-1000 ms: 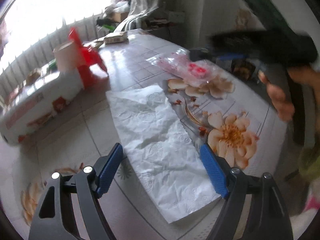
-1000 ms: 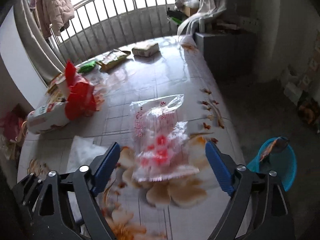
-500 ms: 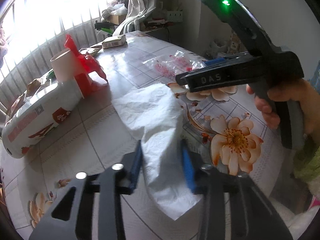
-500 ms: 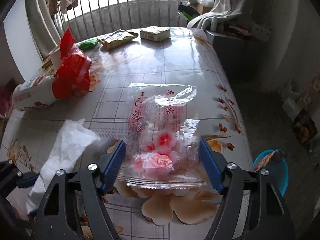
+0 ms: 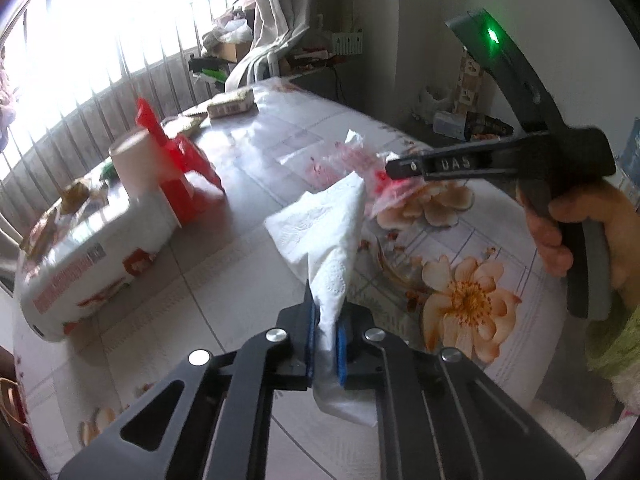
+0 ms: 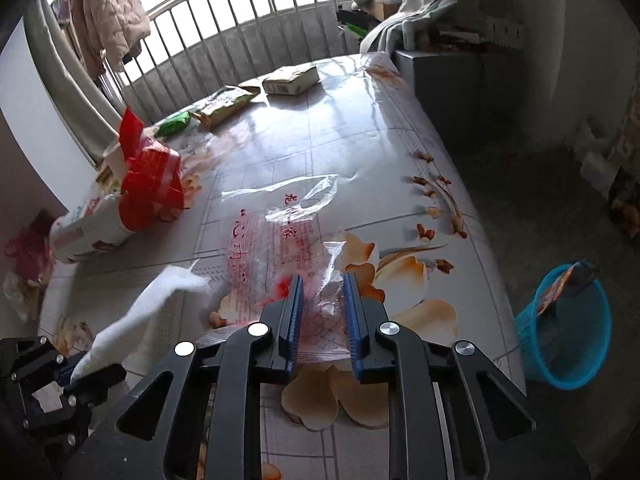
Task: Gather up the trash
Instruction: 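Grasp the clear red-printed plastic bag with the right tool, then carry tissue and bag over the wastebasket and open both tools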
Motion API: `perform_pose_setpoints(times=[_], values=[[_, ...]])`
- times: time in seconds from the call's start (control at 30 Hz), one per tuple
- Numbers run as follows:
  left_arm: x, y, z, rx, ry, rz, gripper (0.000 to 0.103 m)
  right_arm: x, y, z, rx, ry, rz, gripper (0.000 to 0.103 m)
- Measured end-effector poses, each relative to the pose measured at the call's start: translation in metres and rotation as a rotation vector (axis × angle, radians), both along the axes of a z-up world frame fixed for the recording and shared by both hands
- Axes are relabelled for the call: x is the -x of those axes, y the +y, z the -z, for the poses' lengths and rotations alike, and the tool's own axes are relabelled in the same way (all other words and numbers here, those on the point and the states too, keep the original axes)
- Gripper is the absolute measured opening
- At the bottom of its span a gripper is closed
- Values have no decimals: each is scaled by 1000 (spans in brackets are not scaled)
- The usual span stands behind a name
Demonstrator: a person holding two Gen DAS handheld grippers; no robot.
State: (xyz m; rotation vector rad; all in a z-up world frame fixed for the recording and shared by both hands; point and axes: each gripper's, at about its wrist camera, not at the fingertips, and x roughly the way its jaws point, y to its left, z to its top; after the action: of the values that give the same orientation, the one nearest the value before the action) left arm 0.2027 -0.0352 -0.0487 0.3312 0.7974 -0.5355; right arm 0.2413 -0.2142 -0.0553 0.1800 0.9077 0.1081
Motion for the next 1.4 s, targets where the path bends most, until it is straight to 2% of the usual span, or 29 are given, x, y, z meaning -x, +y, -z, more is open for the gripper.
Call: perform_pose_setpoints(times=[0.27, 0.47, 0.63, 0.7, 0.77, 0.9, 1.0, 1.07, 1.2, 1.33, 1.37, 1.4], values=[[-2, -7, -32, 30, -57, 11, 7, 21, -23, -21, -63, -73, 45, 14], [-7, -42, -57, 69, -81, 108, 7, 50, -62, -41, -107, -142, 138, 14], [-14, -113, -76, 127, -55, 277, 7, 79, -115, -48, -109, -183, 273, 14], [-20, -146, -79, 148, -15, 344, 7, 89, -137, -44, -103, -181, 333, 14], [-28, -183, -77, 172, 58, 407, 7, 101, -168, -34, -114, -164, 409, 14], [-47, -274, -51, 169, 281, 517, 8, 118, -218, -4, -128, -107, 544, 14], [-62, -340, -6, 96, 455, 534, 8, 124, -253, 29, -158, -33, 638, 14], [-75, -381, 31, 31, 540, 527, 8, 124, -274, 53, -178, 13, 691, 14], [-96, -437, 85, -62, 623, 498, 8, 119, -311, 95, -245, 91, 784, 14], [-105, -478, 130, -118, 634, 482, 8, 110, -341, 129, -288, 150, 865, 16], [-108, -481, 136, -123, 635, 484, 10, 107, -346, 136, -291, 157, 885, 18], [-107, -490, 143, -130, 632, 488, 21, 103, -353, 145, -298, 169, 909, 19]])
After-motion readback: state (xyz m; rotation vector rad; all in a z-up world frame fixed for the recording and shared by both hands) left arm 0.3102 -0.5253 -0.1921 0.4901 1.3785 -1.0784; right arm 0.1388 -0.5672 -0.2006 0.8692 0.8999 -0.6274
